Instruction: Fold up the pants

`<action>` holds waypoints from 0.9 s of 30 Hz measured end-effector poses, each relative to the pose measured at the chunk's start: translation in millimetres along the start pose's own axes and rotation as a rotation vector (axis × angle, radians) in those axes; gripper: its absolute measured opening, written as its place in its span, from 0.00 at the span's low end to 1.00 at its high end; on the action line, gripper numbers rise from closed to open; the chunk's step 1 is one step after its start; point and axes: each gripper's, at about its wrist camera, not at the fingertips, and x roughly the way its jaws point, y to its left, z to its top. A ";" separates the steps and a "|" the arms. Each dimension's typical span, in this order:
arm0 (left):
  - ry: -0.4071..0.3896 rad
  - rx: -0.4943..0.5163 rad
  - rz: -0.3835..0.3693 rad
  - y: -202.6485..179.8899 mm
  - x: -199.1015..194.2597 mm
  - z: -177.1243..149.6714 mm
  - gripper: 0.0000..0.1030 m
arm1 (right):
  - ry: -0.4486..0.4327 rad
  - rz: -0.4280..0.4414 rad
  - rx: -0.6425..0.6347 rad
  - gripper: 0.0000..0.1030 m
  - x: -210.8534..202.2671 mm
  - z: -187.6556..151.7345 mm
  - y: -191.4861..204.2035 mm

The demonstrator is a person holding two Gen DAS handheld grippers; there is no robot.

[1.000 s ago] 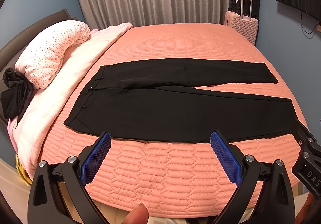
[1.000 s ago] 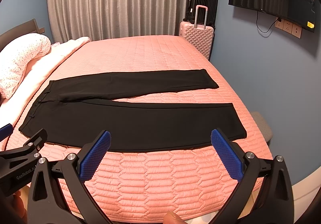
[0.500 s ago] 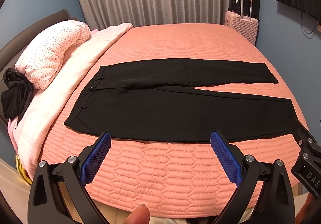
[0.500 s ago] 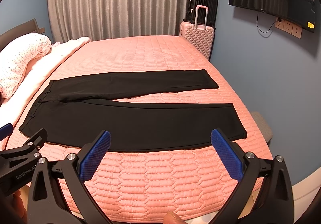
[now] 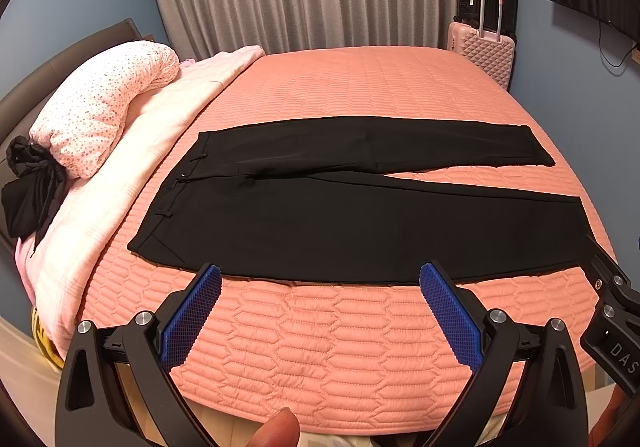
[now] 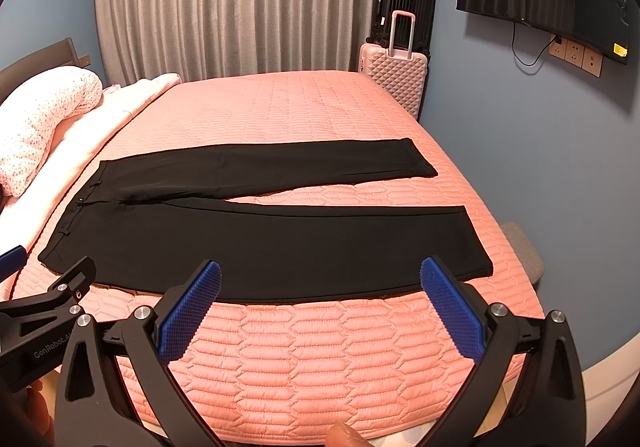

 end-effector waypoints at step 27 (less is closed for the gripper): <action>-0.009 -0.003 -0.028 1.5 3.4 -1.4 0.95 | 0.003 0.018 -0.018 0.96 7.8 0.2 -1.9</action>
